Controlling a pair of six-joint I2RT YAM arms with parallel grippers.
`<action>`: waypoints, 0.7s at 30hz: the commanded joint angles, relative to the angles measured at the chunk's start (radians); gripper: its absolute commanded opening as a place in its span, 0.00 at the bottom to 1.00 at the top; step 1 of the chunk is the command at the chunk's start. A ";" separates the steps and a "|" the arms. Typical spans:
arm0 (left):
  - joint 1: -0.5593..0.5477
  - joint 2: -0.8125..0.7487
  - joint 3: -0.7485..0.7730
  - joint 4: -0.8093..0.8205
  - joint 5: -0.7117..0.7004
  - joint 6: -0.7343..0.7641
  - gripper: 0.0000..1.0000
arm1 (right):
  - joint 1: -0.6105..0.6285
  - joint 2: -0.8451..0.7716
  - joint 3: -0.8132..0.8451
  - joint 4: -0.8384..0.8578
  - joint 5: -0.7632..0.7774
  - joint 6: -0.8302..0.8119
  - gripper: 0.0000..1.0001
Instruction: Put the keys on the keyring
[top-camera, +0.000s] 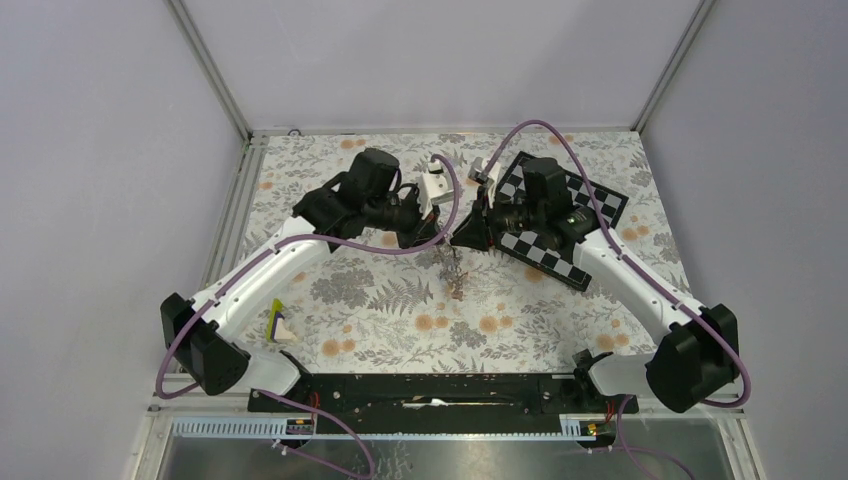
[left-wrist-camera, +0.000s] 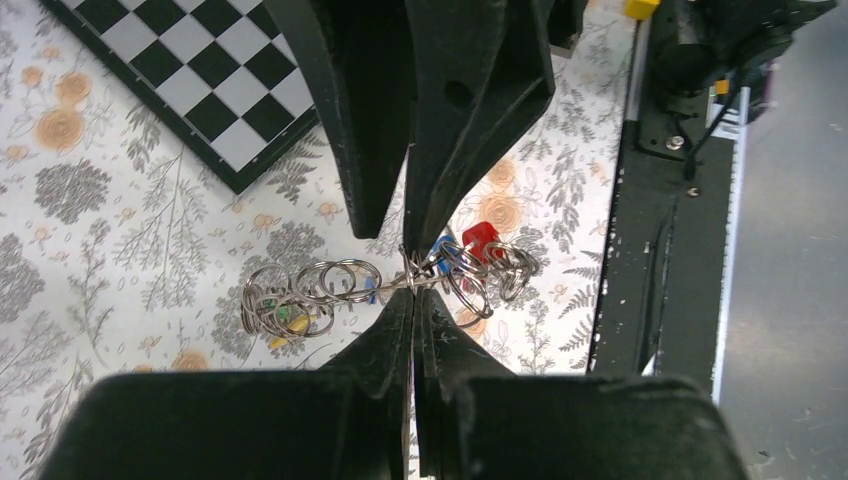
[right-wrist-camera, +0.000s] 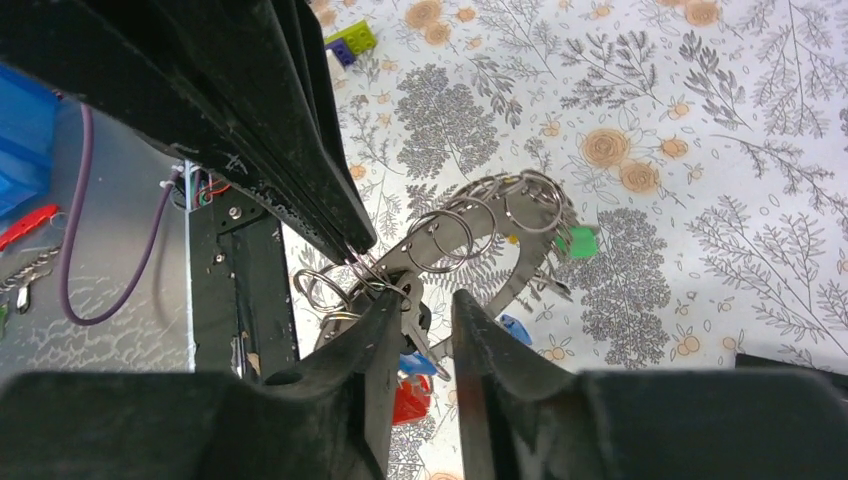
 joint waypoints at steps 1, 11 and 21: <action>0.021 -0.054 0.012 0.087 0.180 0.023 0.00 | -0.013 -0.057 -0.001 0.017 -0.060 -0.064 0.37; 0.044 -0.047 -0.021 0.130 0.265 -0.002 0.00 | -0.016 -0.115 0.061 -0.141 -0.157 -0.222 0.51; 0.048 -0.034 -0.027 0.147 0.298 -0.027 0.00 | -0.009 -0.082 0.067 -0.112 -0.161 -0.201 0.48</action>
